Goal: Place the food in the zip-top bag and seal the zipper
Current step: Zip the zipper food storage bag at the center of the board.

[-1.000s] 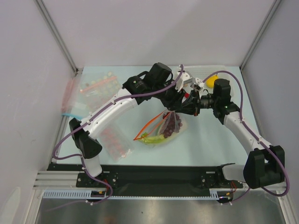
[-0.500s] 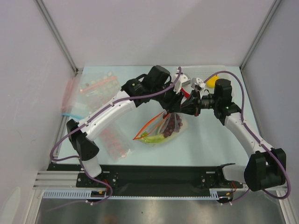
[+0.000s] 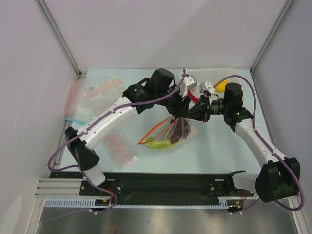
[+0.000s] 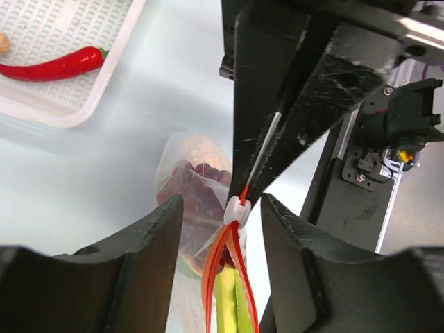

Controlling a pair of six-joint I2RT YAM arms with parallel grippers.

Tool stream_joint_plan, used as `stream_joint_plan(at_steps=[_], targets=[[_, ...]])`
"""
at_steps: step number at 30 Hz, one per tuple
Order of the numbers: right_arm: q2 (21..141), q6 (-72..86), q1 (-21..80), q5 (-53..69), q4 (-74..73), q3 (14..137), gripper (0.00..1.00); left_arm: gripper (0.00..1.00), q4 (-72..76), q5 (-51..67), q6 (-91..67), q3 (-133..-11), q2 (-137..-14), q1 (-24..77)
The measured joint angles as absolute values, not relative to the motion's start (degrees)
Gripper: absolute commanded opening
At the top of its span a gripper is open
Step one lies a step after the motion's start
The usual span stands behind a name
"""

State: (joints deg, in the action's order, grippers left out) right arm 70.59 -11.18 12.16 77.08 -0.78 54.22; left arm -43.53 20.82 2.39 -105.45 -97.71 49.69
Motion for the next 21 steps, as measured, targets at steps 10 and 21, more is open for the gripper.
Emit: stream_joint_plan(at_steps=[10, 21], targets=[[70.2, -12.1, 12.3, 77.5, -1.6, 54.2, 0.00, 0.40, -42.6, 22.7, 2.0, -105.2, -96.2, 49.2], [70.2, -12.1, 12.4, 77.6, -1.7, 54.2, 0.00, 0.35, -44.3, 23.2, 3.1, -105.2, -96.2, 49.2]])
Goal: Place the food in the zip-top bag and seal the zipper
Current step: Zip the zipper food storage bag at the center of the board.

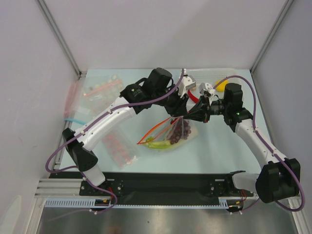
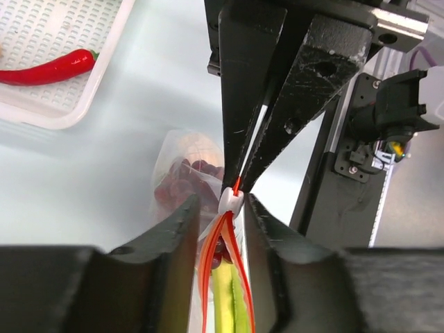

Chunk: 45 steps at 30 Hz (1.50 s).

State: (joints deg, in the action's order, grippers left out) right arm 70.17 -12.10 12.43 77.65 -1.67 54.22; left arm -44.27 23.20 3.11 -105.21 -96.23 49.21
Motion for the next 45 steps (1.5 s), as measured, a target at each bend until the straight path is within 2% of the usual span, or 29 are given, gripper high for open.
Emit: stream_joint_plan(at_steps=[1, 2, 4, 7, 9, 12, 14, 16, 18, 26, 28, 35, 38, 39, 40, 45], targets=[[70.2, -12.1, 12.4, 77.7, -1.7, 54.2, 0.00, 0.24, -44.4, 23.2, 3.4, -105.2, -96.2, 49.2], [70.2, -12.1, 12.4, 77.8, -1.7, 54.2, 0.00, 0.17, -44.5, 23.3, 3.4, -105.2, -96.2, 49.2], [70.2, -12.1, 12.4, 77.5, -1.7, 54.2, 0.00, 0.08, -44.8, 23.8, 3.9, -105.2, -96.2, 49.3], [70.2, -12.1, 12.4, 77.4, -2.0, 54.2, 0.01, 0.01, -45.1, 24.2, 4.3, -105.2, -96.2, 49.3], [70.2, -12.1, 12.4, 77.4, -2.0, 54.2, 0.03, 0.00, -45.1, 24.3, 4.6, -105.2, -96.2, 49.3], [70.3, -11.9, 12.4, 77.3, -2.1, 54.2, 0.14, 0.00, -45.2, 24.3, 4.6, -105.2, -96.2, 49.3], [70.3, -11.6, 12.4, 77.2, -2.0, 54.2, 0.28, 0.00, -45.7, 24.2, 4.8, -105.2, -96.2, 49.3], [70.3, -11.5, 12.4, 77.3, -1.7, 54.2, 0.36, 0.00, -46.2, 24.1, 5.0, -105.2, -96.2, 49.3], [70.3, -11.5, 12.4, 77.3, -1.5, 54.2, 0.37, 0.00, -46.6, 24.0, 5.1, -105.2, -96.3, 49.3], [70.3, -11.4, 12.4, 77.4, -1.4, 54.2, 0.36, 0.00, -46.7, 23.9, 5.2, -105.2, -96.3, 49.3], [70.3, -11.5, 12.4, 77.4, -1.3, 54.2, 0.31, 0.00, -46.7, 23.9, 5.2, -105.2, -96.3, 49.3], [70.5, -11.7, 12.4, 77.1, -0.9, 53.1, 0.25, 0.00, -47.0, 23.9, 5.2, -105.2, -96.3, 49.3], [70.7, -11.7, 12.4, 76.7, -0.8, 53.0, 0.18, 0.00, -47.0, 23.9, 5.2, -105.2, -96.3, 49.3], [70.7, -11.7, 12.4, 76.5, -0.7, 52.9, 0.06, 0.00, -47.0, 23.9, 5.2, -105.2, -96.3, 49.2], [70.7, -11.9, 12.4, 76.4, -0.6, 52.9, 0.00, 0.00, -46.9, 23.9, 5.2, -105.2, -96.3, 49.2], [70.7, -10.9, 12.1, 76.1, 0.4, 52.7, 0.00, 0.00, -46.8, 23.9, 5.2, -105.2, -96.3, 49.2]])
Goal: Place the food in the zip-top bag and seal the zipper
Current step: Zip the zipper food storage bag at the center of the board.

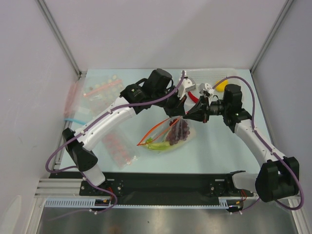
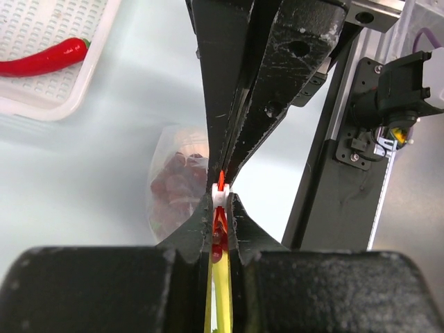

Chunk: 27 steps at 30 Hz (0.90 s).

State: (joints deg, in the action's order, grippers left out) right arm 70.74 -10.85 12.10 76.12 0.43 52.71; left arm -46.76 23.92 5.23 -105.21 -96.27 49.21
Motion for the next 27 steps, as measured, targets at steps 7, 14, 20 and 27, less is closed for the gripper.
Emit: stream_joint_plan(at_steps=[7, 14, 20, 27], targets=[[71.0, -8.0, 10.7, 76.1, 2.3, 51.6, 0.00, 0.00, -41.3, 23.8, 5.2, -100.1, -94.7, 49.2], [71.0, -4.5, 9.3, 76.0, 5.9, 50.4, 0.00, 0.00, -37.7, 22.2, 5.0, -96.0, -92.8, 49.2], [71.3, 3.5, 6.7, 74.7, 14.8, 47.9, 0.00, 0.01, -35.7, 20.6, 4.5, -90.0, -89.6, 48.8], [72.2, 11.1, 3.0, 69.7, 21.9, 46.2, 0.00, 0.00, -35.4, 18.5, 4.0, -86.6, -87.5, 47.7]])
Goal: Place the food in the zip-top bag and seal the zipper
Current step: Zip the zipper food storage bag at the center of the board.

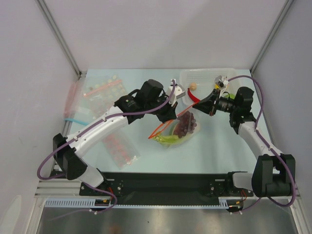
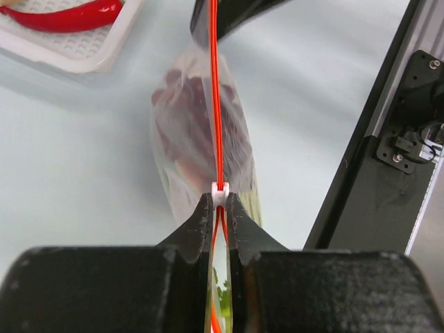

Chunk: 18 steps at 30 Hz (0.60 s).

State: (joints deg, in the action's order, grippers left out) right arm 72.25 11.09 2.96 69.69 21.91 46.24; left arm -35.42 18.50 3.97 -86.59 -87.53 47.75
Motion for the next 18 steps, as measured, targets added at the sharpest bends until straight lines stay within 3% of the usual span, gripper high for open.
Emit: stream_joint_plan(at_steps=[18], targets=[[73.5, 16.8, -6.5, 50.3, 13.5, 46.2, 0.00, 0.00, -35.7, 17.7, 1.5, -85.0, -87.3, 44.0]])
